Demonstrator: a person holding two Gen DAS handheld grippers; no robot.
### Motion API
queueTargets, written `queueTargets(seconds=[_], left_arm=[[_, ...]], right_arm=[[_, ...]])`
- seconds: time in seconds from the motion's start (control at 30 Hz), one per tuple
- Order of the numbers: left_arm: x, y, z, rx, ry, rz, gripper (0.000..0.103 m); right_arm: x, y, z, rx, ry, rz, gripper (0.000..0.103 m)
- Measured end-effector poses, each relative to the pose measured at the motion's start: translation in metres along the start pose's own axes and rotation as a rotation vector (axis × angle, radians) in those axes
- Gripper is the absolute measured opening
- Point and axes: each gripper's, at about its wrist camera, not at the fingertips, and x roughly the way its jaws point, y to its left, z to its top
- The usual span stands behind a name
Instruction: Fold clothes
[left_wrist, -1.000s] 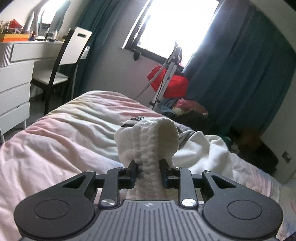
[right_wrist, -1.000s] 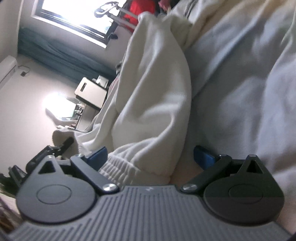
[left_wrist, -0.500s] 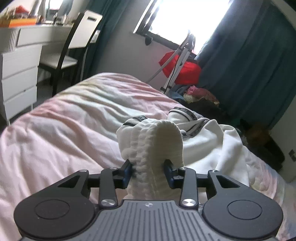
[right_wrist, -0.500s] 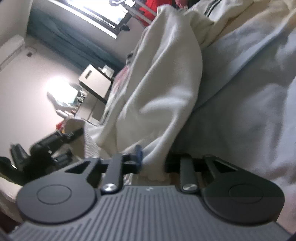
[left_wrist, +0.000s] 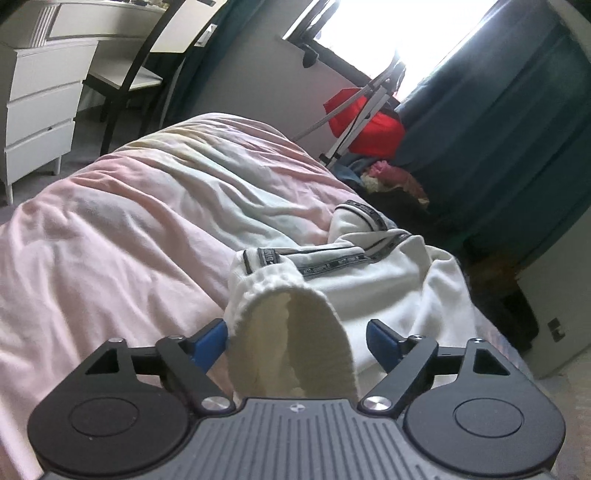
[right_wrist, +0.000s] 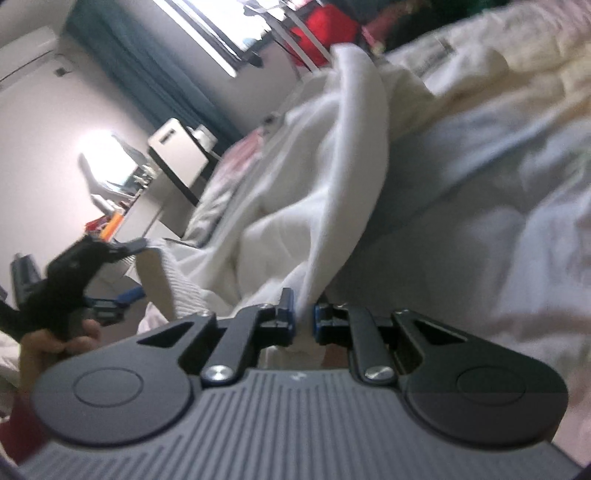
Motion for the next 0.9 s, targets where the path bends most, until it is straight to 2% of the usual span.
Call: queueTargets(seconds=[0.17, 0.23, 0.3, 0.4, 0.57, 0.67, 0.73, 0.8, 0.87, 0.9], left_arm=[[0.0, -0.001, 0.001, -0.03, 0.0, 0.02, 0.088], [0.004, 0.001, 0.003, -0.049, 0.005, 0.011, 0.089], [0.007, 0.004, 0.004, -0.068, 0.008, 0.011, 0.089], [0.013, 0.008, 0.006, -0.095, 0.002, 0.035, 0.089], [0.023, 0.009, 0.009, -0.09, -0.009, 0.038, 0.089], [0.037, 0.007, 0.007, -0.065, 0.015, 0.073, 0.088], [0.046, 0.007, 0.005, -0.061, 0.032, 0.095, 0.085], [0.051, 0.011, 0.004, -0.087, 0.033, 0.105, 0.079], [0.053, 0.015, 0.004, -0.117, 0.022, 0.11, 0.069], [0.053, 0.016, 0.004, -0.123, 0.015, 0.117, 0.066]], right_arm=[[0.012, -0.016, 0.001, 0.1, 0.044, -0.009, 0.016], [0.02, -0.019, 0.0, 0.129, 0.06, -0.018, 0.023], [0.026, -0.025, -0.002, 0.155, 0.074, -0.025, 0.046], [0.033, -0.029, -0.003, 0.2, 0.082, 0.009, 0.064], [0.036, -0.024, -0.007, 0.176, 0.066, 0.027, 0.064], [0.038, -0.015, -0.01, 0.125, 0.087, 0.054, 0.063], [0.036, -0.006, -0.013, 0.066, 0.087, 0.032, 0.063], [0.03, 0.002, -0.015, 0.012, 0.071, 0.012, 0.063], [0.028, 0.0, -0.016, 0.025, 0.064, 0.002, 0.063], [0.028, -0.003, -0.016, 0.042, 0.059, 0.002, 0.059]])
